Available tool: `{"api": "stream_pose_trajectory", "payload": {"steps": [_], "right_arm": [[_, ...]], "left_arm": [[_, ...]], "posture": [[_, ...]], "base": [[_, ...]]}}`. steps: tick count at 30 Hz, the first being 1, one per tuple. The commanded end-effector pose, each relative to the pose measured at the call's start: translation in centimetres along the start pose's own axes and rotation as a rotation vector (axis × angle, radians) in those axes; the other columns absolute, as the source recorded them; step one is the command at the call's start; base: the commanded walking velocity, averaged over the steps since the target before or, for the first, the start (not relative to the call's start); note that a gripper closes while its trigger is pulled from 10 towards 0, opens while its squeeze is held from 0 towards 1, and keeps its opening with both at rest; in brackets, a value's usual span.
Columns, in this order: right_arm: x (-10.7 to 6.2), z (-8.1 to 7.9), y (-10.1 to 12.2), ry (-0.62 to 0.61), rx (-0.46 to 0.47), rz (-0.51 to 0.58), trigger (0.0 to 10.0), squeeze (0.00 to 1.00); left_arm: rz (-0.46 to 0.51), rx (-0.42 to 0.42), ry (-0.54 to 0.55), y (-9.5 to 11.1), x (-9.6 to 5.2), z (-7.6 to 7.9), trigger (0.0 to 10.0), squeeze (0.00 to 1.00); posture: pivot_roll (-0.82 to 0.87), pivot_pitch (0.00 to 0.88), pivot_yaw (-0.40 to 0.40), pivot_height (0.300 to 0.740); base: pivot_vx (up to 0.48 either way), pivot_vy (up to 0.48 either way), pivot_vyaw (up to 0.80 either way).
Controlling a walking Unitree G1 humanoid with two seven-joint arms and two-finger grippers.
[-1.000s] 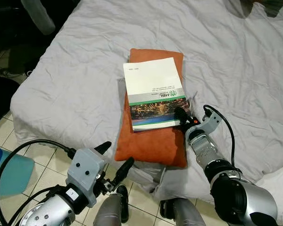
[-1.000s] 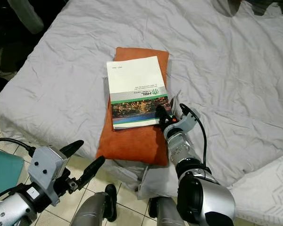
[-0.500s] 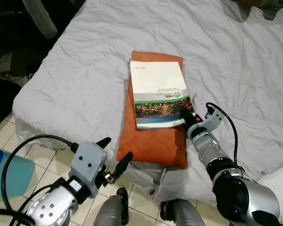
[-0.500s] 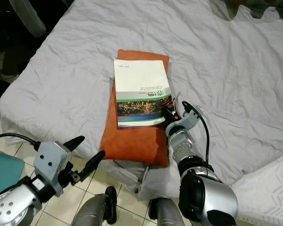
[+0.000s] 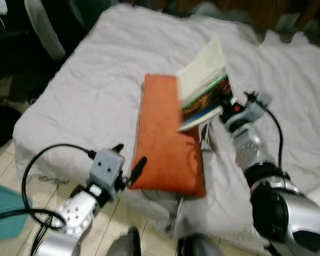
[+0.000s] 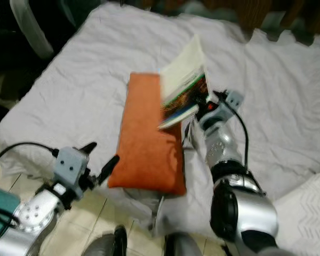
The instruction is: Clean up the room
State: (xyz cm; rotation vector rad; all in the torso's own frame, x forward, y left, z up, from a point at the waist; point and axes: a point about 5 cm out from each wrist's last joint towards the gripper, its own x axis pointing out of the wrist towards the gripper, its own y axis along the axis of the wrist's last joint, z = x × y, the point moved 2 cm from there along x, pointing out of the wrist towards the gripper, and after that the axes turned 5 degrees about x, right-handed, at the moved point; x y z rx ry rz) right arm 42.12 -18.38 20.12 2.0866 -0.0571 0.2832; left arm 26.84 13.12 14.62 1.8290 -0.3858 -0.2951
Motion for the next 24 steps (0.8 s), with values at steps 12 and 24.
{"api": "stream_pose_trajectory", "payload": {"steps": [12, 24], "right_arm": [[-9.2, 5.6, 0.8, -0.175, -0.664, 0.171, 0.0, 0.00], [-17.3, 5.9, -5.4, -0.125, -0.720, -0.065, 0.0, 0.00]], "left_arm": [[-0.050, 0.019, 0.180, -3.8, 2.7, -2.5, 10.0, 0.00], [-0.024, -0.048, 0.133, -4.9, 3.8, -0.8, 10.0, 0.00]], "posture": [[0.01, 0.000, -0.016, 0.740], [-0.09, 0.000, 0.022, 0.740]], "base": [[0.000, 0.000, 0.00], [0.000, -0.027, -0.13]]}}
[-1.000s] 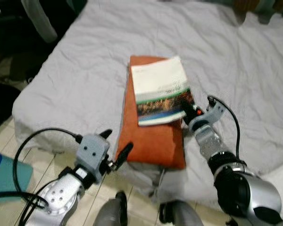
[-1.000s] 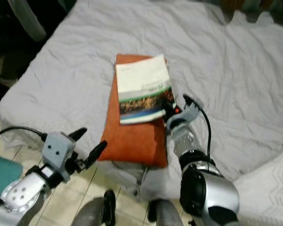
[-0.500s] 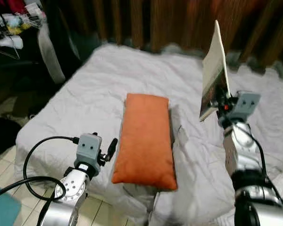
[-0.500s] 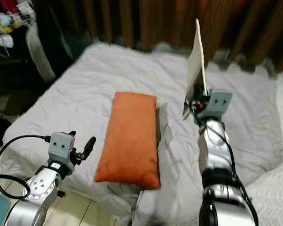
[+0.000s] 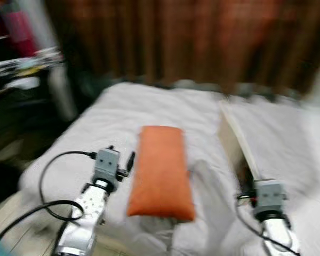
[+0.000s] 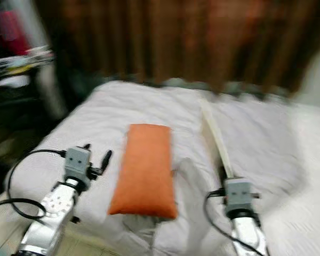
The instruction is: Clean up the room
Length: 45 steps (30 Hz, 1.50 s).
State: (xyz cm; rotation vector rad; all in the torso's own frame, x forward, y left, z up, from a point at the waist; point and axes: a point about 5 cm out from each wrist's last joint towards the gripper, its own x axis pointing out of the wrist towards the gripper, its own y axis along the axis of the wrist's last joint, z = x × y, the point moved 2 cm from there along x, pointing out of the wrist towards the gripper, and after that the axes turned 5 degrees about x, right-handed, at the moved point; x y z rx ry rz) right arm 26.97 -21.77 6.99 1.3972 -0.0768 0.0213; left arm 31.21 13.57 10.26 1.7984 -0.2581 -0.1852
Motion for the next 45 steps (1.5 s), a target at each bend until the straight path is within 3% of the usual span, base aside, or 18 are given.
{"api": "stream_pose_trajectory", "payload": {"steps": [1, 4, 6, 8, 10, 17, 27, 45], "right_arm": [[0.3, 0.1, 1.4, 0.000, -0.002, 0.056, 0.0, 0.00], [0.8, -0.7, 1.5, 0.034, -0.001, 0.024, 0.0, 0.00], [1.4, -0.7, 0.7, 0.045, 0.099, -0.040, 0.0, 0.00], [1.2, 0.0, -0.5, 0.032, 0.220, -0.128, 0.0, 0.00], [1.0, 0.1, -1.4, 0.055, 0.269, -0.174, 0.0, 0.00], [2.2, -1.6, -1.7, 0.123, 0.301, -0.192, 0.0, 0.00], [2.3, -1.8, -1.7, 0.133, 0.312, -0.181, 0.0, 0.00], [2.0, -2.1, -1.8, 0.140, 0.319, -0.176, 0.0, 0.00]], "left_arm": [[-0.003, -0.003, -0.026, -0.4, 0.0, 0.7, 10.0, 0.00], [-0.030, -0.047, -0.024, -1.5, -0.3, 1.3, 10.0, 0.00], [-0.038, -0.048, 0.020, -2.0, -1.1, 1.3, 10.0, 0.00], [-0.043, -0.072, 0.080, -2.3, -2.8, 1.0, 10.0, 0.00], [-0.061, -0.089, 0.088, -2.9, -3.5, 1.5, 10.0, 0.00], [-0.091, -0.092, 0.152, -3.6, -3.0, 0.5, 10.0, 0.00], [-0.096, -0.108, 0.143, -3.9, -2.8, 0.7, 10.0, 0.00], [-0.075, -0.058, 0.103, -3.7, -2.0, -0.7, 10.0, 0.00]], "posture": [[-0.10, 0.000, 0.028, 0.740], [-0.10, 0.000, 0.024, 0.740], [-0.07, 0.000, -0.008, 0.740], [-0.04, 0.000, -0.063, 0.740], [-0.01, 0.000, -0.072, 0.740], [0.01, 0.000, -0.050, 0.740], [-0.01, 0.000, -0.032, 0.740], [-0.01, 0.000, -0.019, 0.740]], "base": [[0.000, -0.469, -0.79], [0.000, -0.312, -0.79], [0.000, 0.000, -0.27], [0.000, 0.000, 0.00], [0.000, 0.000, 0.00], [0.000, -0.206, 0.00], [0.000, -0.373, 0.00], [0.000, -0.458, 0.00]]}}
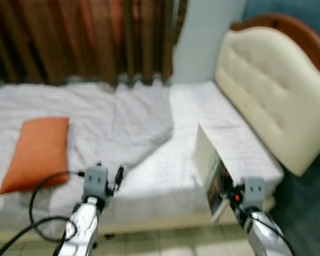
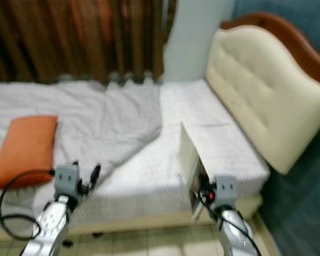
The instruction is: Clean up the room
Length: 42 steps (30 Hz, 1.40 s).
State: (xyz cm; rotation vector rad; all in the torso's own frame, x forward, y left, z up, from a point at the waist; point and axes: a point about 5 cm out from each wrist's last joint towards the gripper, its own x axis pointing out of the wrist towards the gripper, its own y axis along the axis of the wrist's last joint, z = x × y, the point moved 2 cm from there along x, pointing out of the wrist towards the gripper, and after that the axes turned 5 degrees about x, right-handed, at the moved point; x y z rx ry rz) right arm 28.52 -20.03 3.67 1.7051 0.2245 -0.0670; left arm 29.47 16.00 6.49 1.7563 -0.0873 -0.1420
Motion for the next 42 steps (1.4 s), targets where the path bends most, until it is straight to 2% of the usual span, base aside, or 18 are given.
{"api": "stream_pose_trajectory", "payload": {"steps": [1, 7, 9, 11, 30, 36, 42], "right_arm": [[0.4, -0.1, 1.5, 0.005, 0.002, 0.065, 0.0, 0.00], [0.5, -0.2, 1.5, 0.013, 0.002, 0.066, 0.0, 0.00], [0.5, -0.3, 1.5, 0.017, 0.001, 0.066, 0.0, 0.00], [0.6, -0.4, 1.5, 0.028, -0.001, 0.064, 0.0, 0.00], [0.5, -0.7, 1.2, 0.044, -0.001, 0.052, 0.0, 0.00], [0.4, -0.7, 1.4, 0.044, 0.012, 0.064, 0.0, 0.00], [0.5, -0.8, 1.4, 0.051, 0.010, 0.063, 0.0, 0.00]], "left_arm": [[0.013, 0.004, -0.019, 0.4, 0.3, 0.3, 10.0, 0.00], [-0.023, 0.021, -0.022, -0.2, 0.3, 1.0, 10.0, 0.00], [-0.003, 0.038, -0.023, 0.2, 0.2, 1.3, 10.0, 0.00], [0.012, -0.002, -0.017, 0.6, 0.3, 1.5, 10.0, 0.00], [0.020, 0.010, -0.021, 1.1, 0.9, 1.2, 10.0, 0.00], [0.054, -0.046, 0.029, 1.6, 0.7, 1.0, 10.0, 0.00], [0.060, -0.054, 0.034, 1.7, 0.7, 1.1, 10.0, 0.00]], "posture": [[-0.01, 0.000, -0.018, 0.740], [-0.01, 0.000, -0.019, 0.740], [-0.01, 0.000, -0.020, 0.740], [-0.01, 0.000, -0.020, 0.740], [-0.02, 0.000, -0.012, 0.740], [-0.02, 0.000, -0.010, 0.740], [-0.02, 0.000, -0.013, 0.740]], "base": [[0.000, -0.446, 0.00], [0.000, -0.149, 0.00], [0.000, 0.000, 0.00], [0.414, 0.126, 0.00], [0.438, 0.026, 0.00], [0.454, 0.000, 0.00], [0.455, 0.000, 0.00]]}}
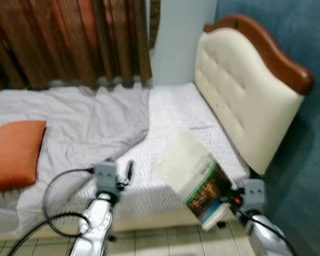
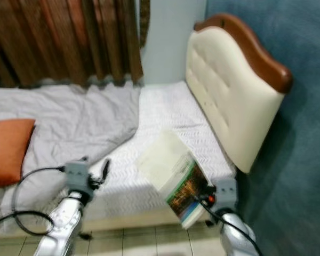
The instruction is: Clean up the room
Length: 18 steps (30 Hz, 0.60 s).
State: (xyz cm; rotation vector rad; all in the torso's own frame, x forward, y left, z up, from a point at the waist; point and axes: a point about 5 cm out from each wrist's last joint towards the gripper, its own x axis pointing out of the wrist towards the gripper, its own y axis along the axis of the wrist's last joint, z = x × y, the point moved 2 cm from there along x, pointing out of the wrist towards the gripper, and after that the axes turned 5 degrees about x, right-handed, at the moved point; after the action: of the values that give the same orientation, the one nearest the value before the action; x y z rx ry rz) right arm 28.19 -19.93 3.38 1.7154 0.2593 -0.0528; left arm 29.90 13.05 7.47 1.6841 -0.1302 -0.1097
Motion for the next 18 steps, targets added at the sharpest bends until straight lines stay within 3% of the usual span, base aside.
{"api": "stream_pose_trajectory", "payload": {"steps": [1, 18], "right_arm": [[0.80, -0.78, 1.80, 0.023, -0.001, 0.077, 0.0, 0.00], [0.99, -0.96, 1.74, 0.048, -0.010, 0.066, 0.0, 0.00]], "left_arm": [[0.008, 0.016, 0.039, 0.26, -0.05, -1.50, 10.0, 0.00], [0.014, 0.018, 0.065, 0.22, -0.23, -2.13, 10.0, 0.00]], "posture": [[-0.02, 0.000, -0.013, 0.740], [-0.01, 0.000, -0.026, 0.740]], "base": [[0.454, 0.000, 0.00], [0.454, 0.000, 0.00]]}}
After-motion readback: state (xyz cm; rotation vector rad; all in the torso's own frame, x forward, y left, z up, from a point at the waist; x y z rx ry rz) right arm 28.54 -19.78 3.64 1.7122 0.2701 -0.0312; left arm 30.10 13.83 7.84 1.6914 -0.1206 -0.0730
